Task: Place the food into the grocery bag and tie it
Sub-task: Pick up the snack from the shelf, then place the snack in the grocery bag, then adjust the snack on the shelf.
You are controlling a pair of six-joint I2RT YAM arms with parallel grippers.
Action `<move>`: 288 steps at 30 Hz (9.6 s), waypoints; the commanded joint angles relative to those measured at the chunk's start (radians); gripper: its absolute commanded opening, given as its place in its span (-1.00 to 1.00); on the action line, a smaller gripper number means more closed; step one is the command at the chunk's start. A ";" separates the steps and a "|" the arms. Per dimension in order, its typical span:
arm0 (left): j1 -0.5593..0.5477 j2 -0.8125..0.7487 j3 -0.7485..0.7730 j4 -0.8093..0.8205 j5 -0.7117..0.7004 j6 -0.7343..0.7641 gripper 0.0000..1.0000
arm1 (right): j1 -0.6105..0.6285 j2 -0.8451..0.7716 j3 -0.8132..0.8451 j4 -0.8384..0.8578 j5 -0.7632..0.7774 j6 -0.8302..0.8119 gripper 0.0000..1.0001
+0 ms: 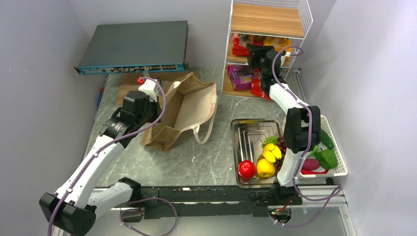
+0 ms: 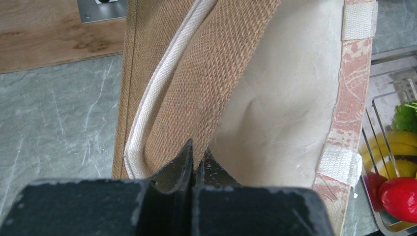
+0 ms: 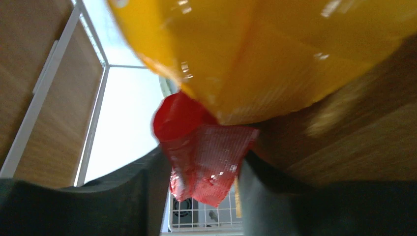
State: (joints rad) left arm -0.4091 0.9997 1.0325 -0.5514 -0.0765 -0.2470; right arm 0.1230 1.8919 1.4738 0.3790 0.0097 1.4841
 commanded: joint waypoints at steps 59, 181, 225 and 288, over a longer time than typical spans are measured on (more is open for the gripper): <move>-0.017 0.017 0.037 0.007 -0.023 0.034 -1.00 | -0.027 -0.151 -0.182 0.154 -0.172 0.005 -0.67; -0.057 0.022 0.029 0.016 -0.073 0.053 -1.00 | 0.587 -0.163 -0.143 -0.028 -0.765 -0.424 -1.00; -0.057 0.017 0.029 0.012 -0.079 0.054 -1.00 | 0.726 -0.147 0.002 -0.543 -0.529 -0.714 0.39; -0.077 0.010 0.033 0.006 -0.096 0.061 -1.00 | 0.291 -0.556 -0.009 -0.540 0.499 -1.325 0.98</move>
State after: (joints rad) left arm -0.4797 1.0245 1.0325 -0.5667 -0.1562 -0.1959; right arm 0.4686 1.3003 1.3949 -0.2573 0.5495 0.1963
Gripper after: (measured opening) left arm 0.031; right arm 0.993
